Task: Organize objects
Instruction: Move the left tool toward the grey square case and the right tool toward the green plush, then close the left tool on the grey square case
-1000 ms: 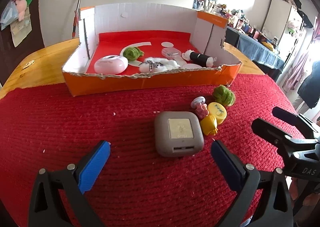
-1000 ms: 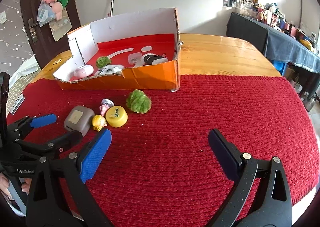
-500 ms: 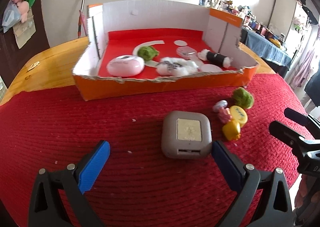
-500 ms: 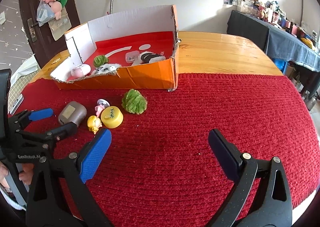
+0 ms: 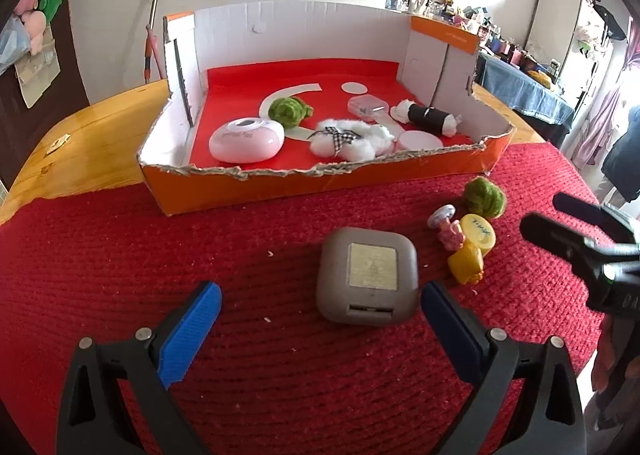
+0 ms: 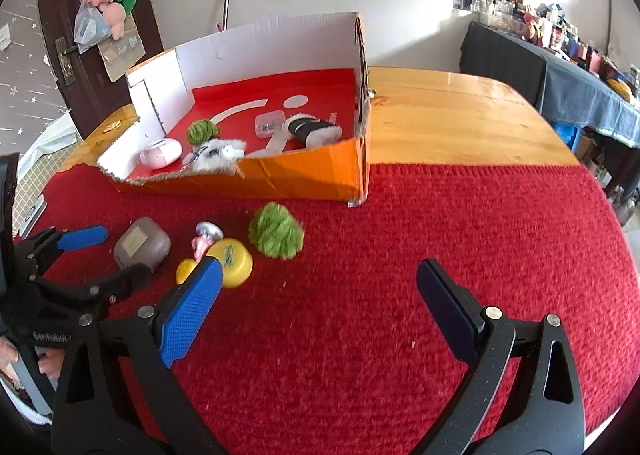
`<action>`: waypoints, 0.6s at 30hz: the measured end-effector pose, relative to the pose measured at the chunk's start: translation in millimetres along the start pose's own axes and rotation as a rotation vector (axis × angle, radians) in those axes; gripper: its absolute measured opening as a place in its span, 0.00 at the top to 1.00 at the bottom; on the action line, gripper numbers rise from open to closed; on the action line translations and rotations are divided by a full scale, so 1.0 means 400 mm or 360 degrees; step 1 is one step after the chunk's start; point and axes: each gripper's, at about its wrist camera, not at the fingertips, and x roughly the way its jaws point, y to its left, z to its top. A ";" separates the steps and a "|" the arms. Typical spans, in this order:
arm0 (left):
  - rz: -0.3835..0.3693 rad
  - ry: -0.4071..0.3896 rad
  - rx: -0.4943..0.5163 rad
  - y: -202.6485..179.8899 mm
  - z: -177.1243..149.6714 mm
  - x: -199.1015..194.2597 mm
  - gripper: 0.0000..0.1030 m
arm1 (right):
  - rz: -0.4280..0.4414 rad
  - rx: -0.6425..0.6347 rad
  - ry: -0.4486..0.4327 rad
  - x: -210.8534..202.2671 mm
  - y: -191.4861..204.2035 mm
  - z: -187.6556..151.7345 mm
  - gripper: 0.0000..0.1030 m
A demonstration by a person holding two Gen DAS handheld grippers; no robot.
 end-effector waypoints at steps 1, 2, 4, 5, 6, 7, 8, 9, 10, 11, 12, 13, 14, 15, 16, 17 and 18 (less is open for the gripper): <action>0.0000 0.0001 -0.0004 0.003 0.000 0.001 0.01 | -0.0004 -0.0003 0.0010 0.009 -0.001 0.010 0.04; -0.0010 0.0001 -0.0009 0.005 0.000 0.002 0.01 | -0.0007 -0.0002 0.0018 0.017 -0.001 0.019 0.04; -0.0013 -0.0003 -0.0005 0.005 -0.001 0.000 0.01 | -0.0008 -0.0009 0.0044 0.038 0.000 0.038 0.04; -0.0011 -0.0004 0.0004 0.005 -0.002 0.001 0.01 | -0.0013 -0.0014 0.0058 0.047 0.003 0.045 0.04; -0.0009 -0.0004 0.0008 0.003 -0.003 0.001 0.01 | -0.0021 -0.0027 0.0075 0.060 0.006 0.053 0.04; -0.0007 -0.0004 0.0013 0.003 -0.003 0.002 0.01 | -0.0029 -0.0039 0.0088 0.069 0.007 0.058 0.04; -0.0007 -0.0005 0.0015 0.002 -0.003 0.001 0.01 | -0.0042 -0.0053 0.0102 0.078 0.011 0.062 0.04; -0.0009 -0.0005 0.0015 0.003 -0.003 0.002 0.01 | -0.0059 -0.0073 0.0116 0.089 0.016 0.067 0.04; -0.0011 -0.0004 0.0014 0.003 -0.002 0.001 0.01 | -0.0070 -0.0087 0.0125 0.096 0.020 0.069 0.04; -0.0014 -0.0004 0.0013 0.004 -0.002 0.002 0.01 | -0.0083 -0.0102 0.0136 0.104 0.024 0.071 0.04; -0.0016 -0.0004 0.0013 0.004 -0.002 0.002 0.01 | -0.0096 -0.0120 0.0146 0.111 0.029 0.072 0.04; -0.0018 -0.0004 0.0013 0.004 -0.002 0.002 0.01 | -0.0109 -0.0136 0.0158 0.117 0.032 0.071 0.04; -0.0019 -0.0004 0.0014 0.004 -0.002 0.002 0.01 | -0.0121 -0.0148 0.0169 0.123 0.034 0.068 0.04; -0.0022 -0.0004 0.0016 0.005 -0.001 0.002 0.01 | -0.0121 -0.0144 0.0171 0.124 0.032 0.066 0.04; -0.0024 -0.0004 0.0018 0.004 -0.002 0.002 0.01 | -0.0109 -0.0131 0.0174 0.123 0.027 0.064 0.04; -0.0027 -0.0004 0.0020 0.004 -0.002 0.002 0.01 | -0.0103 -0.0121 0.0176 0.120 0.021 0.062 0.04; -0.0030 -0.0004 0.0022 0.004 -0.002 0.001 0.01 | -0.0099 -0.0115 0.0178 0.114 0.012 0.058 0.04</action>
